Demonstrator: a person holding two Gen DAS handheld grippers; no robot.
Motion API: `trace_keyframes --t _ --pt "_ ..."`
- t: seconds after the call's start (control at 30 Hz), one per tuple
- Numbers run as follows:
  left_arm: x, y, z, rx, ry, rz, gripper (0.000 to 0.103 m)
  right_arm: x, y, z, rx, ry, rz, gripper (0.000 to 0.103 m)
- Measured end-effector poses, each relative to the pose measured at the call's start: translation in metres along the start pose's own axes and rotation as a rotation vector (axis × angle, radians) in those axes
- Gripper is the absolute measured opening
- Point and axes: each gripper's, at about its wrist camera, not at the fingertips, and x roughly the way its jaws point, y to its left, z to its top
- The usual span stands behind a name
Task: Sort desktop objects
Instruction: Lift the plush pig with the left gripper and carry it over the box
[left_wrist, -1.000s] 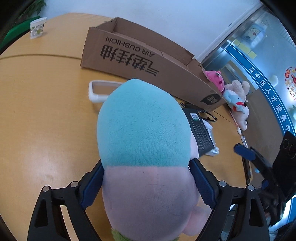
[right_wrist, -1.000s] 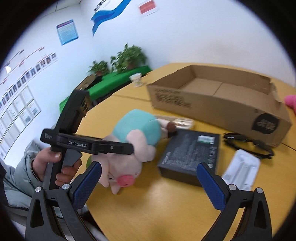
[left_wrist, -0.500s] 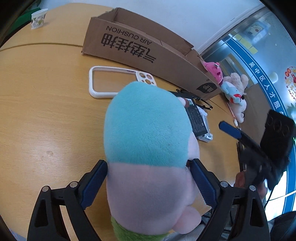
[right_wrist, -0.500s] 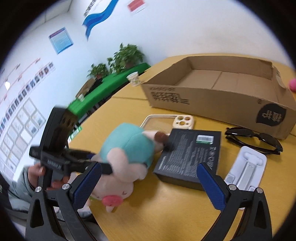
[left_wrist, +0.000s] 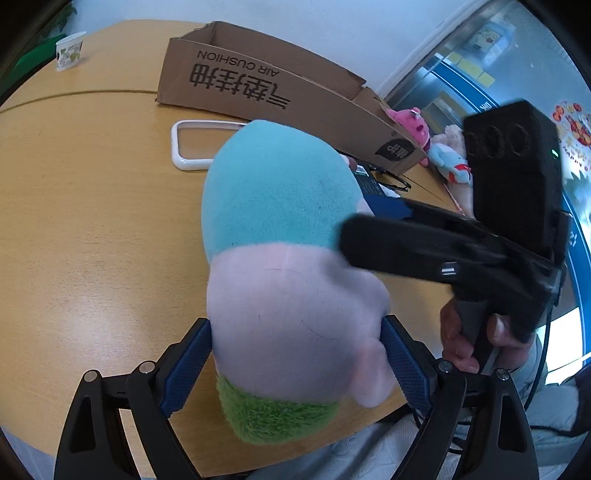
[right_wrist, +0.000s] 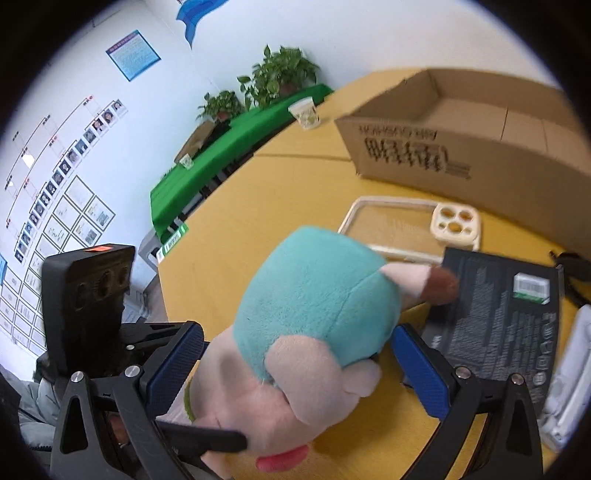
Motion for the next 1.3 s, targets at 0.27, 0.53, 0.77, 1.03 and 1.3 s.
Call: trace_keyframes --t 0.27,0.53,0.77,1.03,1.3 --pt "0.002 -0.004 0.010 0.021 0.009 -0.007 0.074 0.016 0.003 -0.003 -0.013 -0.009 -0.043 0.085" --pt "-0.004 -0.023 0.055 0.100 -0.052 -0.051 0.067 -0.017 -0.005 0.032 -0.039 -0.121 -0.105 0.079" --pt "-0.030 -0.058 0.136 0.242 -0.188 -0.091 0.067 -0.081 -0.013 0.102 -0.105 -0.321 -0.197 0.079" --pt "-0.080 -0.106 0.257 0.432 -0.401 -0.109 0.067 -0.159 -0.005 0.216 -0.262 -0.517 -0.311 0.079" --pt "-0.103 -0.116 0.350 0.476 -0.498 -0.065 0.067 -0.186 -0.022 0.310 -0.311 -0.564 -0.292 0.079"
